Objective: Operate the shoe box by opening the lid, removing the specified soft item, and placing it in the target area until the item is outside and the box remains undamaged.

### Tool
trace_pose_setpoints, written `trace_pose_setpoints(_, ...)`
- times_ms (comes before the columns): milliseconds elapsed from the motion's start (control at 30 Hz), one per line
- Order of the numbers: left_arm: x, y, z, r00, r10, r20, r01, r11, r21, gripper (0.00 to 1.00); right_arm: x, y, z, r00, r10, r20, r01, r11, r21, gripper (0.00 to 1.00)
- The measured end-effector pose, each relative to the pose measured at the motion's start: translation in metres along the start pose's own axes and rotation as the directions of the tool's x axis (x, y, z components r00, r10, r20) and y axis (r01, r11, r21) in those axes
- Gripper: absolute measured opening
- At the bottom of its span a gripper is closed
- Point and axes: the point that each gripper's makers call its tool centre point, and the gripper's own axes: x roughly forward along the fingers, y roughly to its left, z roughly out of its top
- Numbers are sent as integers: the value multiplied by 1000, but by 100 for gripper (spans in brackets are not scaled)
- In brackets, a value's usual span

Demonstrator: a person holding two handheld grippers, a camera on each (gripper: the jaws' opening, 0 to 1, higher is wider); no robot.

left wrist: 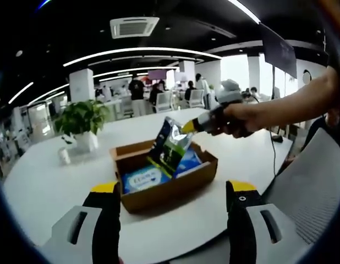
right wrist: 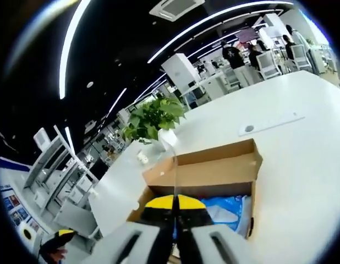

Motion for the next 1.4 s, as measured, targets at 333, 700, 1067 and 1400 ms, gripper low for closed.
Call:
trace_pose_setpoints(333,1,-3,-1,1000,-16,-6,16,1000,-4,81,-24,-13,18,999,-18,49,17,1000,18,0)
trace_pose_setpoints(700,0,-1,0,1000,-11,8,11,1000,0,80,-48,-24,45,992,-30,122,23,998,64,0)
trace_pose_setpoints(1067,0,-3,-1,1000,-20,0,20,1000,2,81,-81,-42,63,981,-51,189,32,994,104,0)
trace_pose_setpoints(1400,-1,-3,-2,1000,-16,0,16,1000,-13,81,-104,-63,72,969,-84,234,53,989,137,0)
